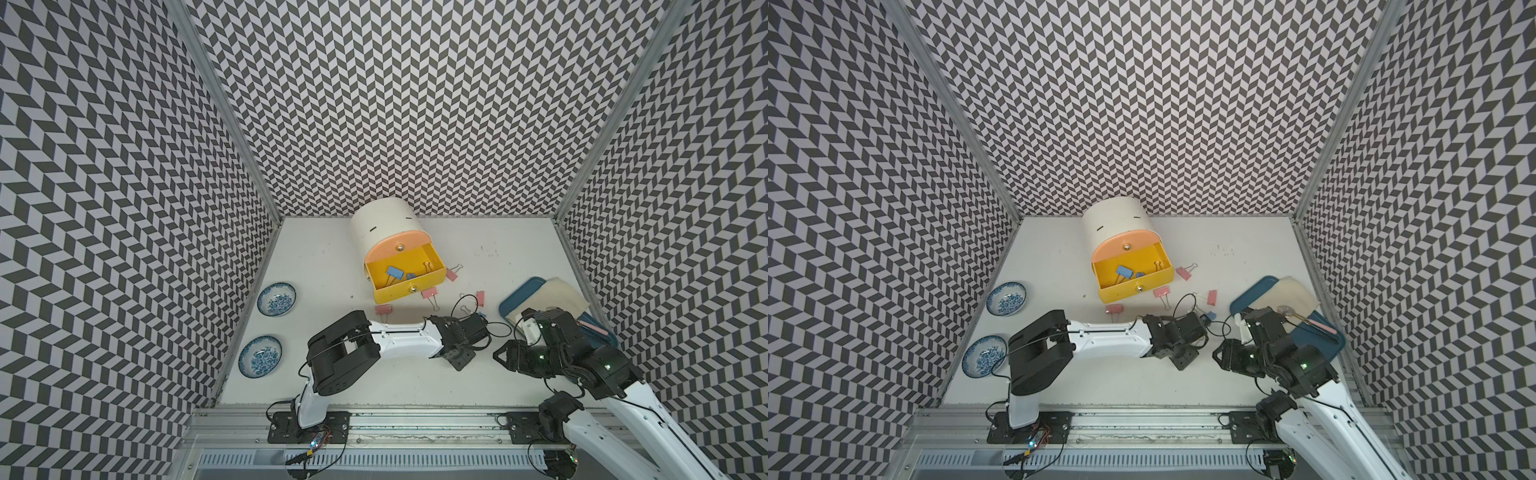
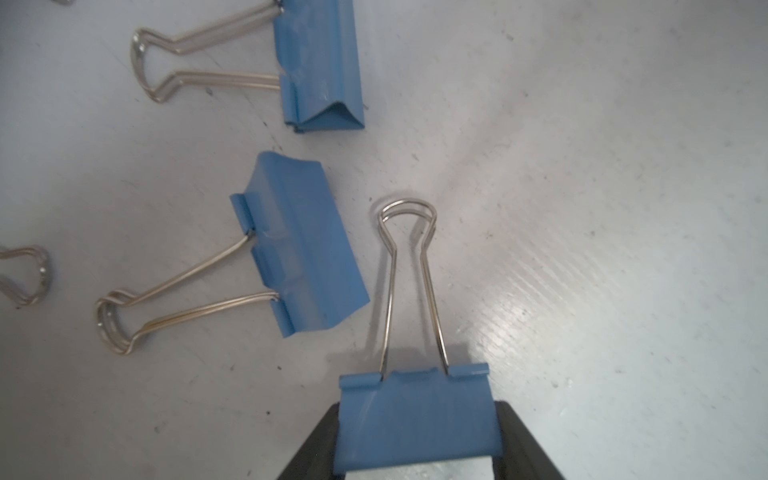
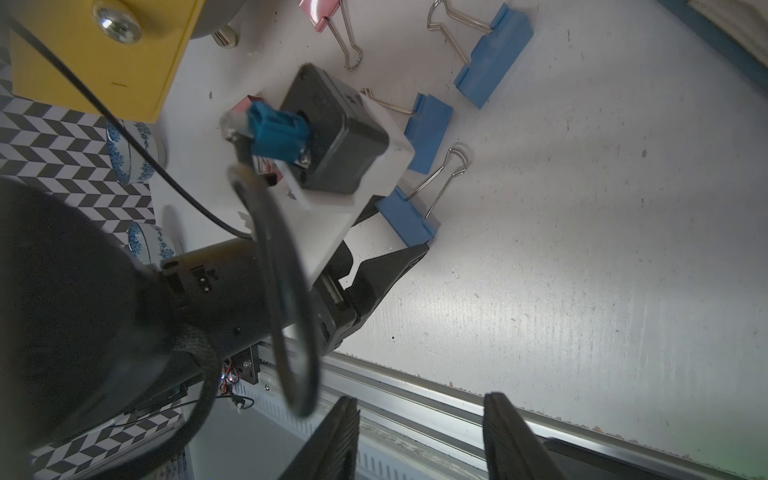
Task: Put the binder clips in the drawer according to color
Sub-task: Pick up the binder clip at the center of the board, then place the binder clip in the drawer.
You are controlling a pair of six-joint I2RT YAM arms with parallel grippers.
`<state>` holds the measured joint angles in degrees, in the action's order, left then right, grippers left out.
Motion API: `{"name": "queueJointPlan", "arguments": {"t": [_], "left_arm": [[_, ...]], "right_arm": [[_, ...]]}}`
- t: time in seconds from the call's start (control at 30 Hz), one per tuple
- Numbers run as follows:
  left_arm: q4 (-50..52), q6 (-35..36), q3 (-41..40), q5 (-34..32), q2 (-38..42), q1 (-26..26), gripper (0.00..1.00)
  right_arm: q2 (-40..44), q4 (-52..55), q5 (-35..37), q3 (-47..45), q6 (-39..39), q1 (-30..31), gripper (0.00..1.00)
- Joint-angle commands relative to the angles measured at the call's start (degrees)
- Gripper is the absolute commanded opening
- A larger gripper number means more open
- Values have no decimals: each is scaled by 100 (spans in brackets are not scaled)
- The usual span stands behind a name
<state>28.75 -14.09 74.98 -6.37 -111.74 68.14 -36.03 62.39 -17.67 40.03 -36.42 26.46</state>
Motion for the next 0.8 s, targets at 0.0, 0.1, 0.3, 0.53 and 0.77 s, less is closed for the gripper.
{"name": "queueJointPlan", "arguments": {"t": [0.0, 0.1, 0.3, 0.53, 0.77], "left_arm": [[98, -59, 12, -62, 467, -29, 47], [183, -59, 56, -57, 649, -39, 47], [265, -111, -77, 25, 1087, -113, 46], [526, -173, 28, 46, 1702, -157, 46], [924, -206, 283, -28, 2298, -208, 47]], "right_arm": [[-18, -335, -102, 76, 78, 23, 52], [-68, -435, -124, 91, 118, 18, 52], [-107, -583, 8, 189, 127, 17, 52], [-214, -705, 308, 412, 188, 17, 54], [-675, -1091, 254, 791, 295, 22, 55]]}}
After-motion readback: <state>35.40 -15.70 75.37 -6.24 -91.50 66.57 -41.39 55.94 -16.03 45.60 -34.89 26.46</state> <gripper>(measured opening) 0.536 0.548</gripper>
